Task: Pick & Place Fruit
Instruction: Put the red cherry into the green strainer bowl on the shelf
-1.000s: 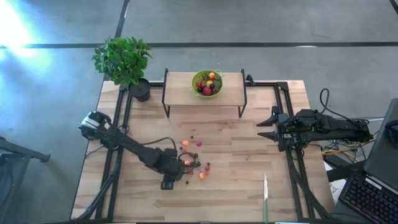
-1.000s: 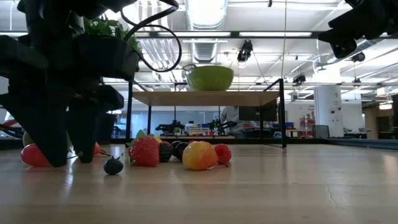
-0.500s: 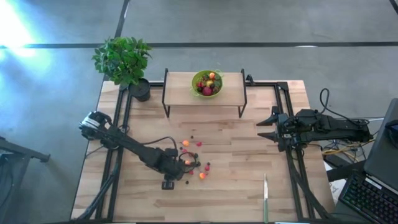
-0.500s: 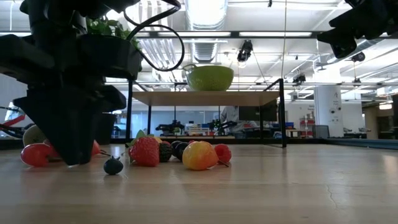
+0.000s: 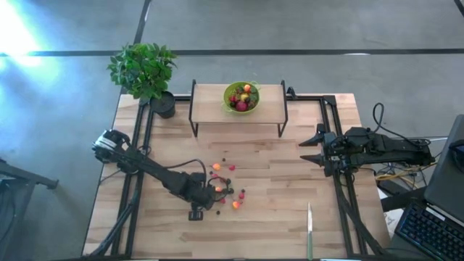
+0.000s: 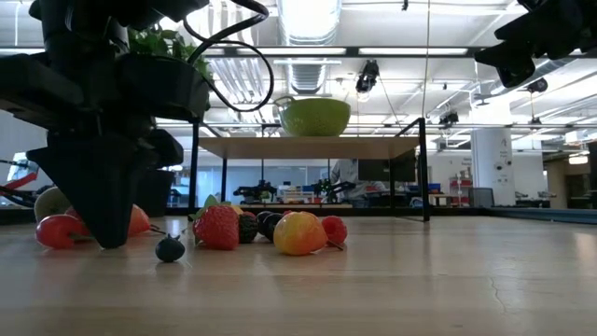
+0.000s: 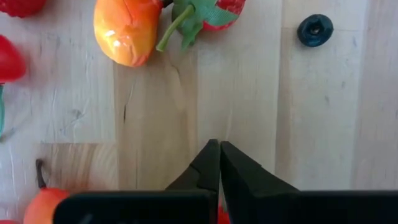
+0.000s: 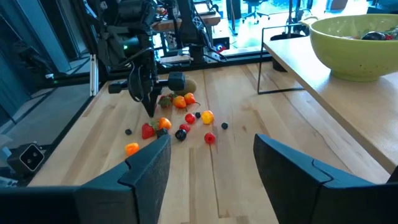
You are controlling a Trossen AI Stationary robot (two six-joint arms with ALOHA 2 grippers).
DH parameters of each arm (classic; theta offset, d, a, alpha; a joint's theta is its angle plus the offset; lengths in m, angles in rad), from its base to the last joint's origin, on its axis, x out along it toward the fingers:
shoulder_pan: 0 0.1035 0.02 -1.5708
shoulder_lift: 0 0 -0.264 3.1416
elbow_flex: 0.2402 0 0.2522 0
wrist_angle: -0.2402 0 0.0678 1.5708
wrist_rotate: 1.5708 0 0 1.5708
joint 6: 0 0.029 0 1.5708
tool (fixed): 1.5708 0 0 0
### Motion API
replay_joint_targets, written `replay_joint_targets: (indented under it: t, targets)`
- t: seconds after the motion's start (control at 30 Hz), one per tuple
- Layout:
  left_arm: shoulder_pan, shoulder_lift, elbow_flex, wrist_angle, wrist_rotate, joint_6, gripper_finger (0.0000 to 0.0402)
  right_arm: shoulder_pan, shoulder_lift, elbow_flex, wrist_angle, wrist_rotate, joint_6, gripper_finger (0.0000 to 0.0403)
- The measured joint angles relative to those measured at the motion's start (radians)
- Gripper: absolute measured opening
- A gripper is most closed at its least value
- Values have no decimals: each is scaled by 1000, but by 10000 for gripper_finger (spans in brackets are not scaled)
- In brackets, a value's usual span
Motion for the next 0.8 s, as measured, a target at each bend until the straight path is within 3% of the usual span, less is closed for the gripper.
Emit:
replay_joint_targets:
  t: [0.3,0.43,0.8]
  targets:
    - [1,-3,48,-100,-20,-1,5,0,0,0,0,0,0,250]
    - [1,-26,114,-184,-121,26,4,0,0,0,0,0,0,261]
    - [4,-63,320,-172,-422,299,3,0,0,0,0,0,0,291]
